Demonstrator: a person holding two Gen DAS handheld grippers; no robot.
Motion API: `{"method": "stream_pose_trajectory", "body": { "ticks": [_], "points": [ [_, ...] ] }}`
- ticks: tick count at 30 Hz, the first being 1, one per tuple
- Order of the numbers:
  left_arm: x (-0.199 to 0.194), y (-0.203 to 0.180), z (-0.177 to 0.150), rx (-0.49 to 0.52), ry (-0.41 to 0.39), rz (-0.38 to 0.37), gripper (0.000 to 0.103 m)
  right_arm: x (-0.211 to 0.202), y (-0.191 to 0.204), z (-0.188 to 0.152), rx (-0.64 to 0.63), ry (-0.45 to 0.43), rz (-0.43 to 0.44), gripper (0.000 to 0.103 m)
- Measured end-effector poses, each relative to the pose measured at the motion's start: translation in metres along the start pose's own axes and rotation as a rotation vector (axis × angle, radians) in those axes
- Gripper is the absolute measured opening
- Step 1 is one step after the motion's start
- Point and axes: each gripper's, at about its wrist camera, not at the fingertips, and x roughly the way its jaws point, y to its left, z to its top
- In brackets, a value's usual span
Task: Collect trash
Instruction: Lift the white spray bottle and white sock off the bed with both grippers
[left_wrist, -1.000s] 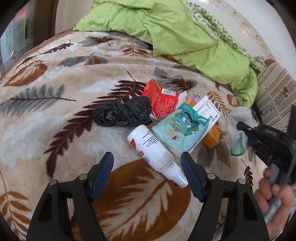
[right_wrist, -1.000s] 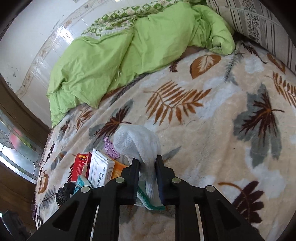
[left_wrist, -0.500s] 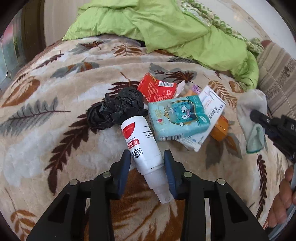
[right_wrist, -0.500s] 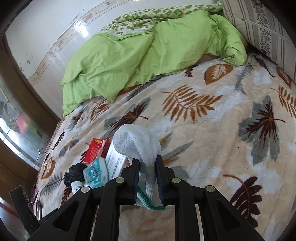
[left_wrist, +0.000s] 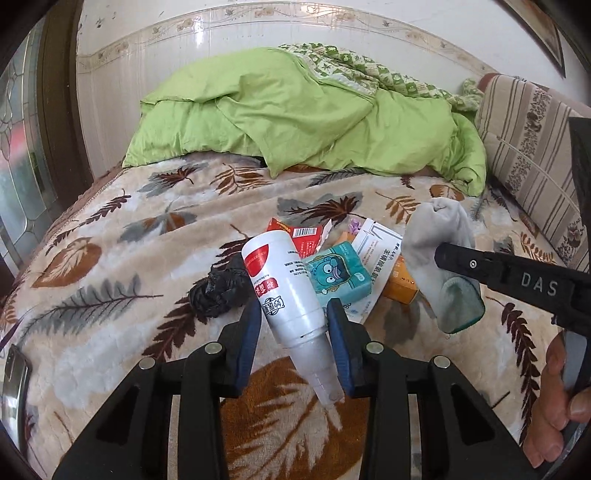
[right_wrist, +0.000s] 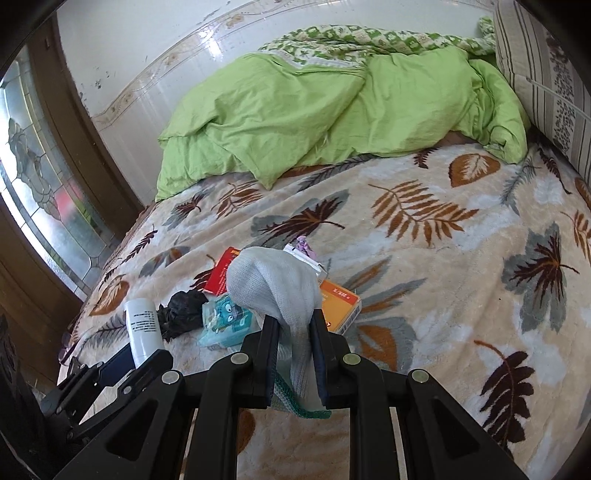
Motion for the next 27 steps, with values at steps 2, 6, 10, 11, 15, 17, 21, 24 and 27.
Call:
{"method": "stream_pose_trajectory", "body": {
  "ticks": [2, 6, 10, 11, 15, 17, 21, 24, 27],
  "points": [
    [0.000, 0.004, 0.000, -0.012, 0.002, 0.012, 0.035, 0.000, 0.002, -0.001, -0.010, 0.000, 0.004, 0.018],
    [0.003, 0.011, -0.001, -0.026, 0.007, 0.047, 0.035, 0.002, 0.002, -0.002, -0.009, 0.004, 0.008, 0.018],
    [0.005, 0.015, -0.001, -0.032, 0.010, 0.065, 0.034, 0.002, 0.002, -0.001, -0.001, 0.001, 0.009, 0.018],
    [0.005, 0.015, -0.001, -0.030, 0.010, 0.069, 0.032, 0.002, 0.002, -0.001, -0.002, -0.001, 0.009, 0.018],
    [0.004, 0.014, -0.001, -0.021, 0.009, 0.074, 0.029, 0.002, 0.002, -0.002, -0.001, -0.001, 0.011, 0.018],
    [0.004, 0.013, -0.001, -0.016, 0.006, 0.077, 0.029, 0.002, 0.003, -0.002, -0.003, -0.002, 0.009, 0.018],
    [0.004, 0.011, -0.001, -0.007, 0.008, 0.077, 0.029, 0.002, 0.003, -0.002, -0.003, -0.005, 0.008, 0.018],
    [0.006, 0.015, -0.002, -0.023, 0.021, 0.064, 0.029, 0.002, 0.003, -0.002, -0.001, -0.004, 0.005, 0.018],
    [0.006, 0.016, -0.002, -0.028, 0.024, 0.066, 0.029, 0.002, 0.003, -0.003, 0.003, -0.003, 0.005, 0.018]
  ]
}}
